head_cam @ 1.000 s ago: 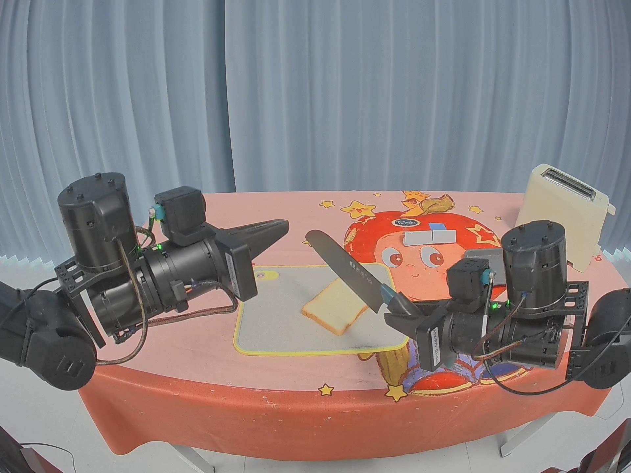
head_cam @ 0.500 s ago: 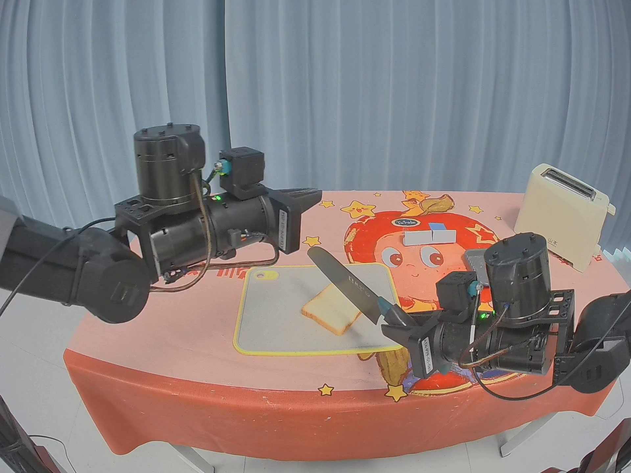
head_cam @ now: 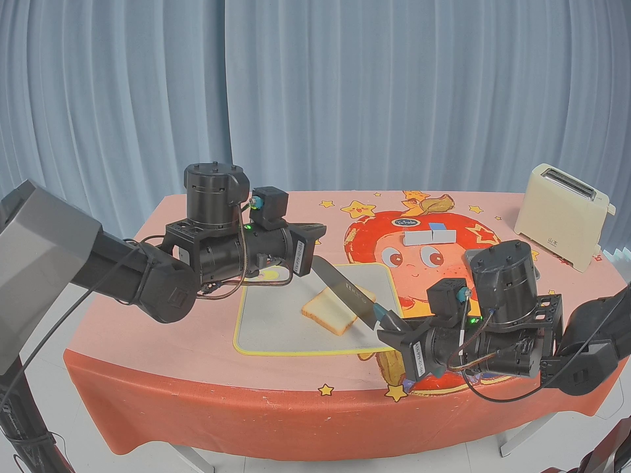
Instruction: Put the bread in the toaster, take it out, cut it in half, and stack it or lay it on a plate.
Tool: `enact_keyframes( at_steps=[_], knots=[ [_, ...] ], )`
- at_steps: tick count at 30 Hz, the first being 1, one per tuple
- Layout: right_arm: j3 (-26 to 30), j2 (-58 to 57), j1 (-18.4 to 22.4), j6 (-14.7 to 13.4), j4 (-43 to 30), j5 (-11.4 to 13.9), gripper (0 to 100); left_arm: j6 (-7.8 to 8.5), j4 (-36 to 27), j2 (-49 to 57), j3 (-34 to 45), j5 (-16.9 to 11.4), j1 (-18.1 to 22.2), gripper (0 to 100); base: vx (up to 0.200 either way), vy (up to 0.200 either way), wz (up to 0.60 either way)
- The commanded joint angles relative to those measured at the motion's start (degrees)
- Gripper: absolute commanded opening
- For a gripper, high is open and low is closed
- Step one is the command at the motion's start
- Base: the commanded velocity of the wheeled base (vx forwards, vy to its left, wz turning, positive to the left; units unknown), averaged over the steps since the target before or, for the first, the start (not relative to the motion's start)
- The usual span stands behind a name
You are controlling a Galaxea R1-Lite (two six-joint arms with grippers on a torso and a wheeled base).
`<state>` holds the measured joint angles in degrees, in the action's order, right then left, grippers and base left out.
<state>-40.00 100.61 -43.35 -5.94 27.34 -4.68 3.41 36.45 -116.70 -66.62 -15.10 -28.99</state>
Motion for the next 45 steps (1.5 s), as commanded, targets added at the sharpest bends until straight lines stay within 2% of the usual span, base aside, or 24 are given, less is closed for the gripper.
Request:
enact_keyframes(
  at_steps=[1, 7, 11, 14, 16, 18, 22, 23, 29, 31, 42, 43, 45],
  knots=[
    [-0.17, 0.55, 0.11, -0.04, 0.08, 0.02, 0, 0.10, 0.73, -1.86, 0.70, -0.01, 0.25, 0, 0.000, 0.000, 0.00],
    [-0.43, 1.43, 0.28, -0.13, 0.17, -0.06, 0, 0.01, 2.57, -1.86, 0.53, -0.10, -0.28, 0, 0.000, 0.000, 0.00],
    [-0.87, 1.78, 0.37, -0.48, 0.17, -1.12, 0, 0.19, 2.84, -2.39, 1.14, -0.72, -0.45, 0, 0.000, 0.000, 0.00],
    [-1.31, 1.96, 0.37, -0.65, 0.17, -1.12, 0, 0.19, 3.45, -3.18, 1.23, -4.41, -0.19, 0, 0.000, 0.000, 0.00],
    [-1.49, 1.96, 0.37, -0.65, 0.08, -1.12, 0, 0.19, 5.83, -3.18, 1.23, -8.89, 0.25, 0, 0.000, 0.000, 0.00],
    [-1.49, 1.70, 0.37, -0.65, 0.08, -1.12, 0, 0.19, 6.70, -3.18, 0.97, -10.03, 0.34, 0, 0.000, 0.000, 0.00],
    [-1.49, 1.87, 0.37, -0.65, -0.01, -1.12, 0, 0.28, 6.70, -3.27, 0.97, -10.30, -0.19, 0, 0.000, 0.000, 0.00],
    [-1.49, 2.05, 0.37, -0.65, 0.08, -1.12, 0, 0.72, 6.70, -3.36, 0.97, -10.30, -0.19, 0, 0.000, 0.000, 0.00],
    [-1.49, 2.05, 0.37, -0.65, 0.08, -1.12, 0, 5.64, 6.79, -6.87, 0.79, -10.12, -0.10, 0, 0.000, 0.000, 0.00],
    [-1.49, 1.96, 0.37, -0.65, 0.08, -1.12, 0, 5.90, 6.79, -7.05, 0.97, -9.86, -0.10, 0, 0.000, 0.000, 0.00],
    [-2.10, 2.05, 0.28, -1.01, -0.62, -0.94, 0, 5.11, 6.88, -8.81, -1.85, -7.48, -0.98, 0, 0.000, 0.000, 0.00],
    [-2.89, 2.22, 0.28, -2.59, -0.89, -1.12, 0, 5.02, 6.88, -8.72, -1.93, -7.48, -1.07, 0, 0.000, 0.000, 0.00],
    [-3.42, 2.14, 0.28, -3.64, -1.24, -1.12, 0, 4.94, 6.88, -8.37, -1.93, -7.48, -1.25, 0, 0.000, 0.000, 0.00]
  ],
)
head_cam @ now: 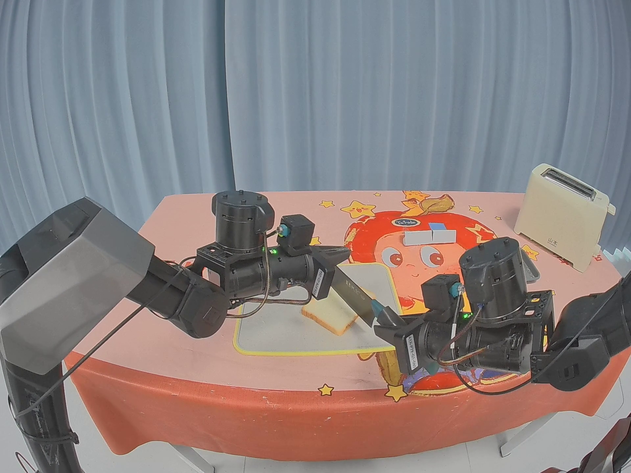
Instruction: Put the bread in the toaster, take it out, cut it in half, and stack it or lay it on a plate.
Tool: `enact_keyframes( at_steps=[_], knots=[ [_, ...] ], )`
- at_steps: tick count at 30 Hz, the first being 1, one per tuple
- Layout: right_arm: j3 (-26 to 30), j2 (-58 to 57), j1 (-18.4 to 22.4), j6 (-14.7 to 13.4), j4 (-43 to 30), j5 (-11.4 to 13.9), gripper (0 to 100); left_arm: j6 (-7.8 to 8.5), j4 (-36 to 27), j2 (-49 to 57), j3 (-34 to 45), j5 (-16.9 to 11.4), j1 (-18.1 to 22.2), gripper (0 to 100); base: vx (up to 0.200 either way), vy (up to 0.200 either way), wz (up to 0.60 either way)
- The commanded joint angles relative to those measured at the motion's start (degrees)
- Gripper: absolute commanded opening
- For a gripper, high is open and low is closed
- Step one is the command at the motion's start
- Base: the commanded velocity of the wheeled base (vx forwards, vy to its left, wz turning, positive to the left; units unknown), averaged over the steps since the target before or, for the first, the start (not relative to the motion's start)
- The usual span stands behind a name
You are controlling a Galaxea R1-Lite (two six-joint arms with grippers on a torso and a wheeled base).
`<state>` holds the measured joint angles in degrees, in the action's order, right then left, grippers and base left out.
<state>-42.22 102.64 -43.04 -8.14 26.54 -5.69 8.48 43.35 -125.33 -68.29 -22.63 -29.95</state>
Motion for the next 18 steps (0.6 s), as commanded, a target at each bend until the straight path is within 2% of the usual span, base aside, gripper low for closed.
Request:
enact_keyframes(
  at_steps=[1, 5, 18],
  knots=[
    [-1.29, 0.01, -0.02, -1.52, -0.87, -0.11, 0, -0.31, -0.02, 0.53, -0.26, 0.04, -0.37, 0, 0.000, 0.000, 0.00],
    [-1.64, -0.52, -0.37, -1.70, -3.42, -0.11, 0, -2.07, -0.02, 0.70, -0.44, 0.04, -0.19, 0, 0.000, 0.000, 0.00],
    [-2.17, -0.16, -0.55, -1.79, -4.92, -0.11, 0, -2.07, -0.11, -0.62, -0.44, 0.13, 0.51, 0, 0.000, 0.000, 0.00]
  ],
)
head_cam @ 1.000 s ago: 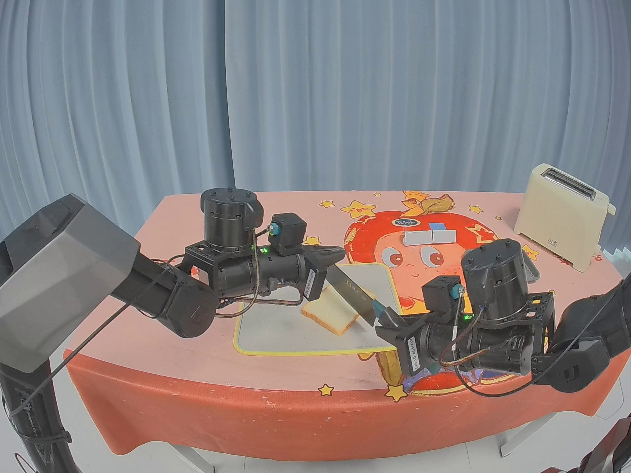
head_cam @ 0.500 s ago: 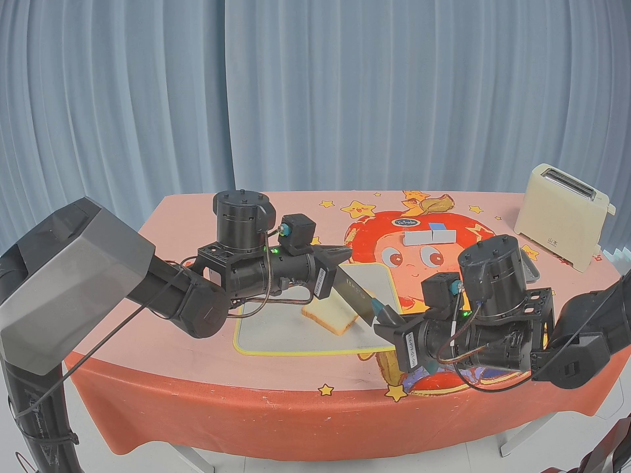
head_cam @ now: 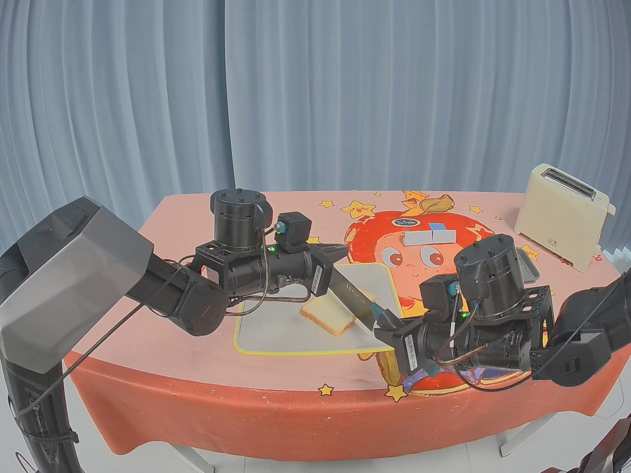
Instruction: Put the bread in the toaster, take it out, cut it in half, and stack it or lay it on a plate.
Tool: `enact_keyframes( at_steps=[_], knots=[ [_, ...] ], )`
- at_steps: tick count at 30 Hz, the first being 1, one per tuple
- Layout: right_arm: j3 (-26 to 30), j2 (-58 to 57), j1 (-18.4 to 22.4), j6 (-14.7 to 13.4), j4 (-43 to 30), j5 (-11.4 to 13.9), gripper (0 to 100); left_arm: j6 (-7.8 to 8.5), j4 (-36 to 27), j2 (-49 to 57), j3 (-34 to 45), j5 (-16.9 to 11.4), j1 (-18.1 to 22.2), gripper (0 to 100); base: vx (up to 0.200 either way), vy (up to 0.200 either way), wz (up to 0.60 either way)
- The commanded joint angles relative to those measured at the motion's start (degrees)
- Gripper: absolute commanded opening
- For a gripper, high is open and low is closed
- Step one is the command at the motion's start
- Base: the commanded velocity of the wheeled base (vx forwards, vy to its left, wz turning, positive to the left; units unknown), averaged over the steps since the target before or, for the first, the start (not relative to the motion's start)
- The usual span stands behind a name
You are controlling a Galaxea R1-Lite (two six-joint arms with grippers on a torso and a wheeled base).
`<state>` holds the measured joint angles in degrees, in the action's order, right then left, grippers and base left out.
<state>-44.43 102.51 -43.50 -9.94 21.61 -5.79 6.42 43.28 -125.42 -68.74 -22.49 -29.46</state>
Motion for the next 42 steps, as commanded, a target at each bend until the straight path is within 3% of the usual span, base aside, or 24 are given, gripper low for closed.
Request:
enact_keyframes(
  at_steps=[1, 26, 42],
  knots=[
    [0.05, -0.03, -0.10, 0.00, 0.10, -0.01, 0, -0.01, -0.03, -0.97, 0.01, -0.01, 0.02, 0, 0.000, 0.000, 0.00],
    [0.40, 0.23, -0.10, 0.00, 0.18, -0.01, 0, 0.43, 0.41, -4.66, -0.87, 0.08, 0.11, 0, 0.000, 0.000, 0.00],
    [0.49, 0.85, -0.27, 0.00, 0.01, 0.08, 0, -0.10, 3.04, -6.86, -1.04, -0.01, 0.02, 0, 0.000, 0.000, 0.00]
  ],
)
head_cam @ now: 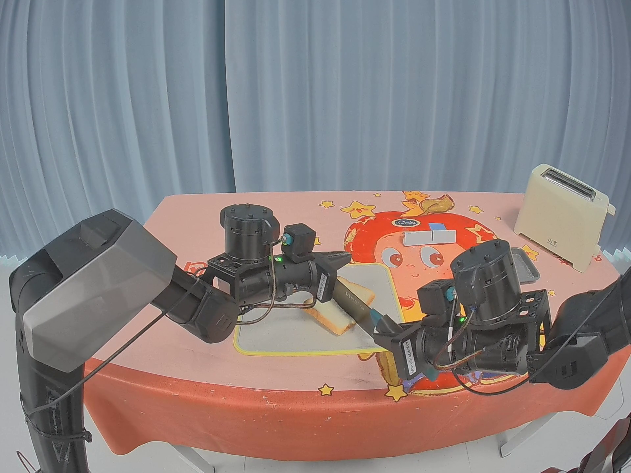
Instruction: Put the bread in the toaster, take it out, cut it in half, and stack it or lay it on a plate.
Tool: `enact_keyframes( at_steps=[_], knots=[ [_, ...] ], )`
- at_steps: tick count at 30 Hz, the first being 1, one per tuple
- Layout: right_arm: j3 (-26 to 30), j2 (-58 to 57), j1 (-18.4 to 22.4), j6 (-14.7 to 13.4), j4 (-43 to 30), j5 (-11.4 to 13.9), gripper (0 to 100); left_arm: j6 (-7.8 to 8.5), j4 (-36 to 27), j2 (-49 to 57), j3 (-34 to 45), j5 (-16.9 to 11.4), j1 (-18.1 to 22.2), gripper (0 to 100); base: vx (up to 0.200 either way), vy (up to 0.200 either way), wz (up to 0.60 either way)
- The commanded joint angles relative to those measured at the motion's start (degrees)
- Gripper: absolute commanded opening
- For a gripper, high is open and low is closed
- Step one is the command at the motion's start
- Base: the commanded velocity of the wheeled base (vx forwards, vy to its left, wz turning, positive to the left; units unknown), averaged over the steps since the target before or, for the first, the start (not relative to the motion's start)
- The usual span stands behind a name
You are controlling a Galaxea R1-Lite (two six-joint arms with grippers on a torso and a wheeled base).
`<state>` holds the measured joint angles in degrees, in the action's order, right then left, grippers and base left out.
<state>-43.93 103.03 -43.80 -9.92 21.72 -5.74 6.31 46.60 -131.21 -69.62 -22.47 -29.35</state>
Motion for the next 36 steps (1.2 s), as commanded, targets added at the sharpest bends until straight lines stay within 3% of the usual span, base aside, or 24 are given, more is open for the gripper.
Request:
enact_keyframes(
  at_steps=[1, 36],
  knots=[
    [-0.01, 0.32, 0.03, -0.01, -0.10, 0.03, 0, 0.01, -0.29, -1.16, -0.43, 0.06, -0.09, 0, 0.000, 0.000, 0.00],
    [0.08, 1.47, 0.73, -0.01, -0.19, 0.20, 0, -0.07, -0.99, -1.16, -5.00, 0.23, -0.35, 0, 0.000, 0.000, 0.00]
  ],
)
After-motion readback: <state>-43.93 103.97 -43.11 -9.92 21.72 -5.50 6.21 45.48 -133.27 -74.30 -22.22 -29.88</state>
